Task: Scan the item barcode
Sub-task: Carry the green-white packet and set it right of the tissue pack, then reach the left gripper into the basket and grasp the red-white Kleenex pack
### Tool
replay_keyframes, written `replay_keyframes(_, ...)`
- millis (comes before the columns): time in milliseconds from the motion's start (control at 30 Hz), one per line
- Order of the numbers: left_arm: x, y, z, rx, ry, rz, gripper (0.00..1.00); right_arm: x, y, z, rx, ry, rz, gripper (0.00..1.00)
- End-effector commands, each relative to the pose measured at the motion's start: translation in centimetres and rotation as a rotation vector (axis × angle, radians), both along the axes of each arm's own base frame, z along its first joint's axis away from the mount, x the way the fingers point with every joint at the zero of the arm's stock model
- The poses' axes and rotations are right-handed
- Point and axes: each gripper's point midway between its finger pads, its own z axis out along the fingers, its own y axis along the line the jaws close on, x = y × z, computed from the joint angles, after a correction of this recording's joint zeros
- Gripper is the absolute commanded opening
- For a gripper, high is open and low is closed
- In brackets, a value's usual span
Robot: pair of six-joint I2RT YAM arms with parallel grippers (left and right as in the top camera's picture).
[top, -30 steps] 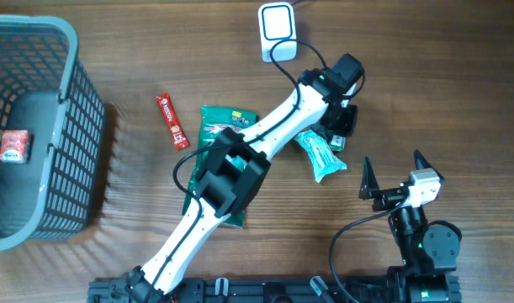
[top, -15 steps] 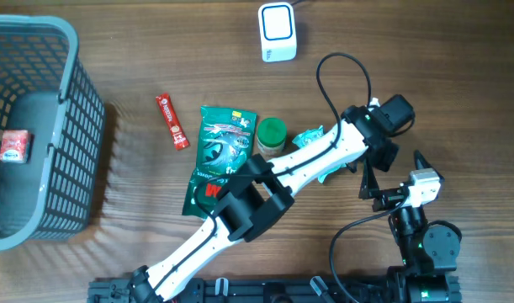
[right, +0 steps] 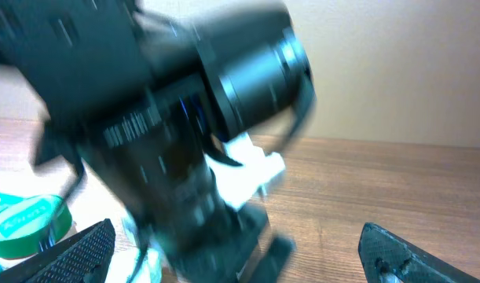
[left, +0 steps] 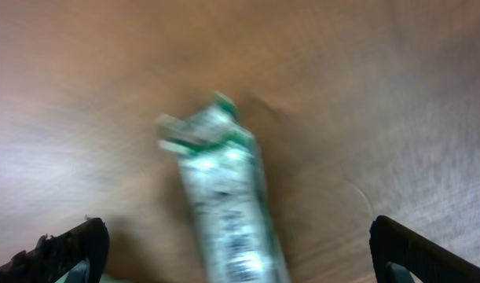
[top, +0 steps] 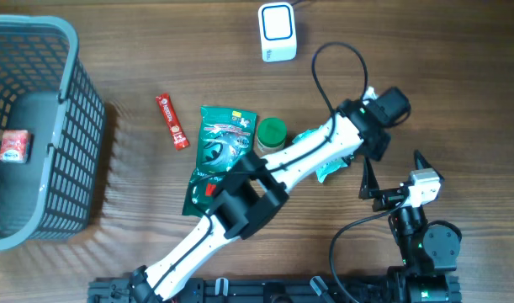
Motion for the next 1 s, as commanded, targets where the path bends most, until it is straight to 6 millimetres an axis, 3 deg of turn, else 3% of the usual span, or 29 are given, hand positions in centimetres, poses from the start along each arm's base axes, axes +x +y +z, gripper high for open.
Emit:
replay_keyframes(0, 5.4, 4.4, 11.0, -0.075, -0.191, 0.110, 1.00, 0.0, -0.3, 0.2, 0.013, -0.008, -0.014, 1.00)
replay_keyframes(100, 5.9, 9.5, 15.6, -0.083, -0.165, 0.173, 1.00, 0.0, -0.3, 0.2, 0.013, -0.008, -0.014, 1.00)
replay_keyframes(267, 3.8, 15.8, 20.9, -0.099, -0.091, 0.224, 1.00, 0.0, -0.3, 0.2, 0.013, -0.008, -0.014, 1.00)
replay_keyframes(367, 2.5, 21.0, 25.0, -0.120, -0.090, 0.292, 1.00, 0.0, -0.3, 0.2, 0.013, -0.008, -0.014, 1.00)
replay_keyframes(500, 2.4, 29.7, 31.9, -0.183, -0.239, 0.466, 1.00, 0.0, -0.3, 0.2, 0.013, -0.008, -0.014, 1.00)
replay_keyframes(567, 2.6, 36.1, 35.2, -0.200, -0.348, 0.630, 1.00, 0.0, -0.3, 0.2, 0.013, -0.008, -0.014, 1.00)
replay_keyframes(633, 2.2, 42.0, 37.1, -0.209, -0.412, 0.784, 1.00, 0.0, -0.3, 0.2, 0.013, -0.008, -0.014, 1.00)
replay_keyframes(667, 1.7, 45.9, 37.5, -0.213, -0.424, 0.917, 1.00, 0.0, -0.3, 0.2, 0.013, -0.008, -0.014, 1.00)
replay_keyframes(733, 0.7, 50.6, 37.0, -0.221, -0.407, 1.111, 1.00, 0.0, -0.3, 0.2, 0.013, -0.008, -0.014, 1.00)
replay_keyframes(767, -0.5, 53.9, 36.3, -0.236, -0.381, 1.275, 1.00, 0.0, -0.3, 0.2, 0.013, -0.008, -0.014, 1.00)
replay_keyframes(800, -1.1, 55.9, 35.7, -0.243, -0.367, 1.375, 1.00, 0.0, -0.3, 0.2, 0.013, -0.008, -0.014, 1.00)
replay_keyframes(833, -2.3, 59.6, 34.5, -0.249, -0.346, 1.549, 1.00, 0.0, -0.3, 0.2, 0.013, -0.008, -0.014, 1.00)
replay_keyframes(900, -3.1, 62.5, 33.0, -0.236, -0.323, 1.660, 1.00, 0.0, -0.3, 0.2, 0.013, -0.008, -0.014, 1.00)
replay_keyframes(967, -4.0, 65.5, 30.3, -0.197, -0.273, 1.755, 1.00, 0.0, -0.3, 0.2, 0.013, -0.008, -0.014, 1.00)
